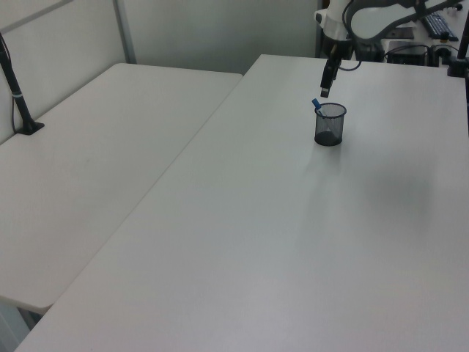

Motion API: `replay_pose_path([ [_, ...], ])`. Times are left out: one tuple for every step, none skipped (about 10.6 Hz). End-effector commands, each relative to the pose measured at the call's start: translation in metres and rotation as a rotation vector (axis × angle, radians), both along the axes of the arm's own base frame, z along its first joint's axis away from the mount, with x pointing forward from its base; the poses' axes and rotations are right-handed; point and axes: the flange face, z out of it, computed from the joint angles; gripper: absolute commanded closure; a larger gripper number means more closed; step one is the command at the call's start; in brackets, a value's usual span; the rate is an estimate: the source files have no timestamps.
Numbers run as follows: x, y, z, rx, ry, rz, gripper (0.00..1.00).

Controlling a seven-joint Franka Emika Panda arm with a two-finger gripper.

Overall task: Remove the marker
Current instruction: 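Lower the gripper over the mesh cup onto the blue-capped marker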

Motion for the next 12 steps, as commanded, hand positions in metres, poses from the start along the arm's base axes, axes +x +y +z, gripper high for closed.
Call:
replay_pose_path([
  [0.007, 0.01, -0.029, -0.005, -0.045, -0.026, 0.0],
  [0.01, 0.011, -0.034, -0.004, -0.05, -0.023, 0.04],
  [0.01, 0.013, -0.034, -0.003, -0.052, -0.022, 0.09],
  [0.011, 0.015, -0.034, 0.007, -0.055, -0.025, 0.19],
  [0.012, 0.018, -0.033, 0.009, -0.057, -0.02, 0.27],
  [0.012, 0.02, -0.034, 0.011, -0.056, -0.018, 0.39],
  [0.012, 0.02, -0.034, 0.013, -0.056, -0.018, 0.54],
  [0.012, 0.02, -0.033, 0.012, -0.057, -0.018, 0.72],
  [0.012, 0.021, -0.034, 0.015, -0.056, -0.019, 0.89],
  [0.012, 0.021, -0.034, 0.026, -0.058, -0.025, 1.0],
  [0.012, 0.021, -0.032, 0.028, -0.061, -0.027, 1.0],
  [0.011, 0.021, -0.025, 0.028, -0.068, -0.03, 1.0],
])
